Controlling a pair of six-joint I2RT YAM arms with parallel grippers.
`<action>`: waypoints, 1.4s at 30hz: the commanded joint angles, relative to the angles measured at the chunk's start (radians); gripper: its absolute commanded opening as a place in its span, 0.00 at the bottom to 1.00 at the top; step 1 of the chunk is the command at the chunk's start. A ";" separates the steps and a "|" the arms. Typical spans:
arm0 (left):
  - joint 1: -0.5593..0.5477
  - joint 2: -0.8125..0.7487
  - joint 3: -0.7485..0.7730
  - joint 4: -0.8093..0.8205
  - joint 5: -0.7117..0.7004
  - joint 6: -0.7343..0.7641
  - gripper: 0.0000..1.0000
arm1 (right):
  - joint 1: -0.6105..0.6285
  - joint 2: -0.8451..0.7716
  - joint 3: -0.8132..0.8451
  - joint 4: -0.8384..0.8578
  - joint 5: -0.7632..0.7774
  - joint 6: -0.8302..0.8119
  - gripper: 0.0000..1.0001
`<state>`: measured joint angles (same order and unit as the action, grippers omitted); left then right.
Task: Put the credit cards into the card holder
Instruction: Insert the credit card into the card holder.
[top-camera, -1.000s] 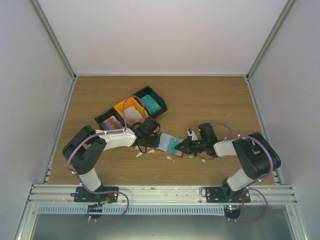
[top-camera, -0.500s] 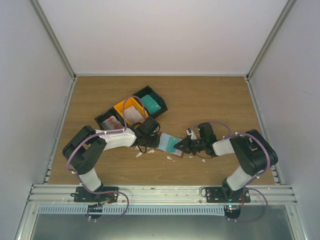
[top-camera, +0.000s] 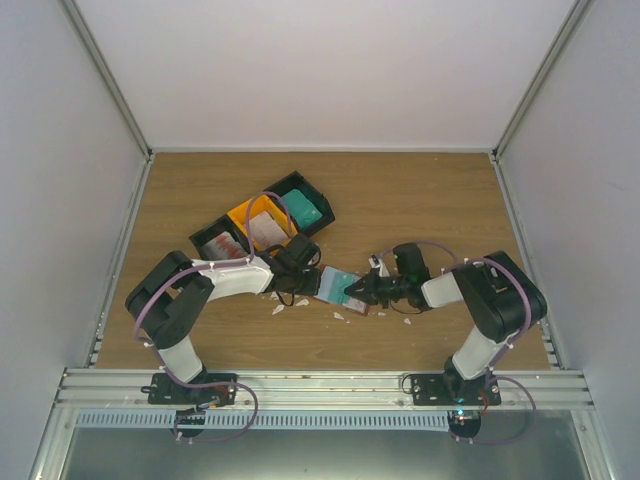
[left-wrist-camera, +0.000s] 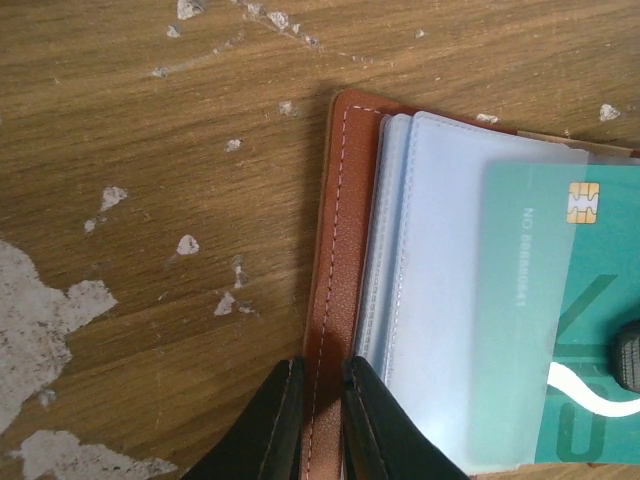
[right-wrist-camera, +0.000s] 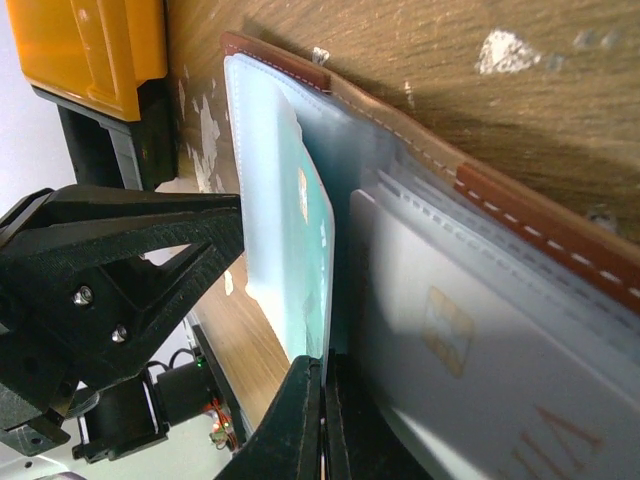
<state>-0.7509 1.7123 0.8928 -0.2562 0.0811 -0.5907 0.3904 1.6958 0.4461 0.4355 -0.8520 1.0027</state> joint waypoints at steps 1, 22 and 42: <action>-0.025 0.046 -0.029 -0.017 0.054 0.001 0.13 | -0.006 0.033 0.004 -0.014 0.012 0.002 0.01; -0.028 0.048 -0.044 -0.008 0.077 0.000 0.13 | 0.024 0.101 0.045 0.031 0.047 0.035 0.03; -0.028 0.046 -0.046 0.023 0.109 0.009 0.12 | 0.103 -0.052 0.134 -0.318 0.296 -0.145 0.44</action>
<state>-0.7643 1.7191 0.8833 -0.2161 0.1421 -0.5907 0.4515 1.6375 0.5255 0.2848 -0.6949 0.9432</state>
